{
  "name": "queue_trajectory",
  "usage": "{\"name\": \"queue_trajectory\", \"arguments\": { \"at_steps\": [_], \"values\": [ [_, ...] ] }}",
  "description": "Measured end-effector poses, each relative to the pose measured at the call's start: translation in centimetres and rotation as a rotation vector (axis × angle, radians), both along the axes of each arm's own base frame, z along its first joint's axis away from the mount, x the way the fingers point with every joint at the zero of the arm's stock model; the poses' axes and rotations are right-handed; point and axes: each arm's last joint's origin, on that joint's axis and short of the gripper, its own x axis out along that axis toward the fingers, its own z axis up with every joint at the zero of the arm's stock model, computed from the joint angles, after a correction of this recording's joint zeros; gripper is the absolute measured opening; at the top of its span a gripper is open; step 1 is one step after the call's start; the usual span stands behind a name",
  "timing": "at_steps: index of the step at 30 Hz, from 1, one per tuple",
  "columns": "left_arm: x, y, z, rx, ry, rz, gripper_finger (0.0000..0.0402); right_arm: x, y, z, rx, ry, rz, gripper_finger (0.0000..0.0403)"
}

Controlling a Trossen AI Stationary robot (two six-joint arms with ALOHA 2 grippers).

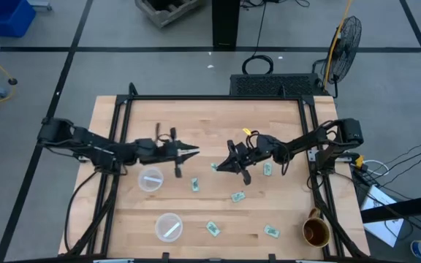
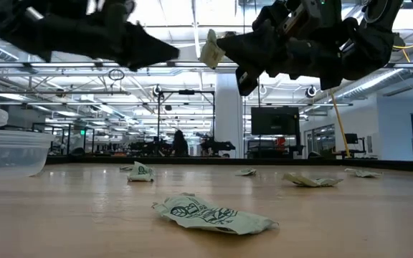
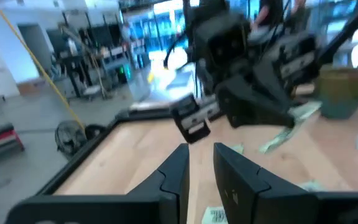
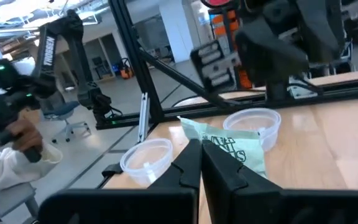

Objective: Pick and place Stevia / Truvia into bins
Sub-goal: Put the stevia packet into the top container

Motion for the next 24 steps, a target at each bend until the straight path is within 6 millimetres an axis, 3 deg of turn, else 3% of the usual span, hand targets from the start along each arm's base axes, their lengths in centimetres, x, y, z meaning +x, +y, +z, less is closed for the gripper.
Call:
{"name": "queue_trajectory", "arguments": {
  "at_steps": [8,17,24],
  "values": [
    [4.1,-0.8,1.6,0.060,0.258,-0.018,0.0079,0.0,-0.5,-0.5,0.023,0.054,-0.016,0.0000],
    [4.2,-1.6,2.1,0.061,0.269,-0.043,0.0086,0.0,-0.7,-0.8,0.044,0.102,-0.025,0.0000],
    [4.1,-2.2,1.7,0.056,0.309,-0.067,0.0141,-0.1,-1.6,-0.9,0.089,0.120,-0.058,0.0000]
  ]
}}
